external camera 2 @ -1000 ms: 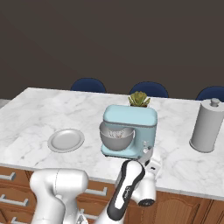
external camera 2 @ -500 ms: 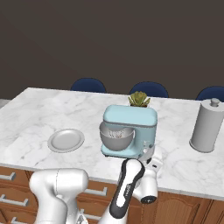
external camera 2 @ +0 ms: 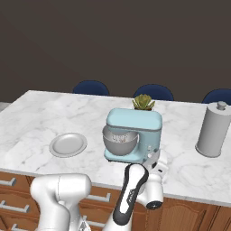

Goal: Add butter and sugar cubes to the stand mixer bowl and then turn on the stand mixer to begin making frosting.

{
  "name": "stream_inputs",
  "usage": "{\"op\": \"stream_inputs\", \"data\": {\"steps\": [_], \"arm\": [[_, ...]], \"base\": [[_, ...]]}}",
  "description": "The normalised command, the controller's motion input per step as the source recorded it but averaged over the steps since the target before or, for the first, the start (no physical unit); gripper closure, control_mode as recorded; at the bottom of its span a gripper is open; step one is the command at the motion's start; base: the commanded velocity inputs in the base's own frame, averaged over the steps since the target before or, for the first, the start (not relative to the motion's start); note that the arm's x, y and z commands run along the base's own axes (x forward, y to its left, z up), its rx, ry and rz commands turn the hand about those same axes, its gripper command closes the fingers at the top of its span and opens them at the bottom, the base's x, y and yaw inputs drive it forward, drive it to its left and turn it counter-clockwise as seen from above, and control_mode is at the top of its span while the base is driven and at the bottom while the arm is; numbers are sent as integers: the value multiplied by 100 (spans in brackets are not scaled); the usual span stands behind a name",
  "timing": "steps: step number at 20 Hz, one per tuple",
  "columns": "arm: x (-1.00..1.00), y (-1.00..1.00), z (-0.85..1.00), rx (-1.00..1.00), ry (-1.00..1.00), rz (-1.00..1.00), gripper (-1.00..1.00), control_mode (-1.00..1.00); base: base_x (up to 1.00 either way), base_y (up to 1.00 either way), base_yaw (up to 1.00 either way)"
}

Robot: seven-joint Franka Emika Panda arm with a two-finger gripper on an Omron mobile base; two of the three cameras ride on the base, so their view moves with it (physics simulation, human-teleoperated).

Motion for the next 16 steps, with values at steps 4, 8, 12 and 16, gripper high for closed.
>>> {"op": "stream_inputs", "data": {"steps": [4,8,12,16], "arm": [[0,0,-15,0,0,0,100,-100],[1,0,-20,1,0,0,100,-100],[0,-1,-35,9,-1,5,100,-100],[1,-1,-41,9,-6,5,100,-100]], "base": [[0,0,0],[0,0,0],[0,0,0],[0,0,0]]}}
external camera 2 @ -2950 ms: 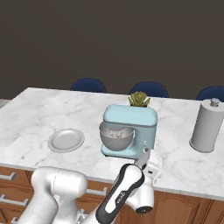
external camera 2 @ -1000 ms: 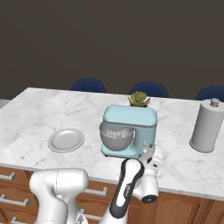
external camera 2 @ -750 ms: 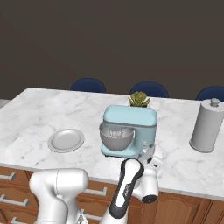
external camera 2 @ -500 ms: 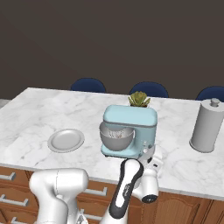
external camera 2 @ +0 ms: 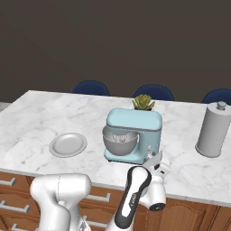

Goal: Add butter and sugar cubes to the stand mixer bowl and then turn on the stand mixer to begin making frosting.

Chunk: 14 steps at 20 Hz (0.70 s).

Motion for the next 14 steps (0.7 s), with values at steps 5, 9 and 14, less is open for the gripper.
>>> {"op": "stream_inputs", "data": {"steps": [5,9,14], "arm": [[18,0,-41,6,-7,0,100,-100],[33,0,-28,6,-5,0,100,-100],[16,0,-15,18,0,0,100,-100]], "base": [[0,0,0],[0,0,0],[0,0,0]]}}
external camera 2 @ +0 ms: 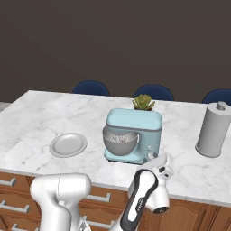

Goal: Add butter and sugar cubes to the stand mixer bowl and then turn on the stand mixer to begin making frosting.

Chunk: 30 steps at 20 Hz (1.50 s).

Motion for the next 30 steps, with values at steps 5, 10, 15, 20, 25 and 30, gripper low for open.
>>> {"op": "stream_inputs", "data": {"steps": [5,10,15,20,25,30], "arm": [[0,-9,-5,19,3,0,100,-100],[0,-14,1,23,0,0,100,-100],[7,0,16,21,0,0,100,-100],[21,0,26,20,0,3,100,-100],[24,0,39,18,0,5,100,-100],[21,0,45,17,1,7,100,-100]], "base": [[0,0,0],[0,0,0],[0,0,0],[0,0,0],[0,0,0],[0,0,0]]}}
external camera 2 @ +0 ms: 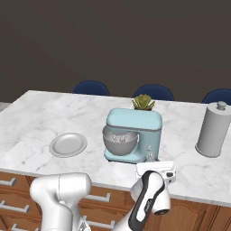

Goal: Add butter and sugar cubes to the stand mixer bowl and then turn on the stand mixer to begin making frosting.

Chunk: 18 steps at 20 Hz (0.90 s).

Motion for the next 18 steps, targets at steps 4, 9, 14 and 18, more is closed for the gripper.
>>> {"op": "stream_inputs", "data": {"steps": [4,9,14,18], "arm": [[13,3,52,17,2,6,100,-100],[1,6,77,17,2,5,100,-100],[0,1,80,16,6,1,100,-100],[0,0,45,19,12,0,100,-100]], "base": [[0,0,0],[0,0,0],[0,0,0],[0,0,0]]}}
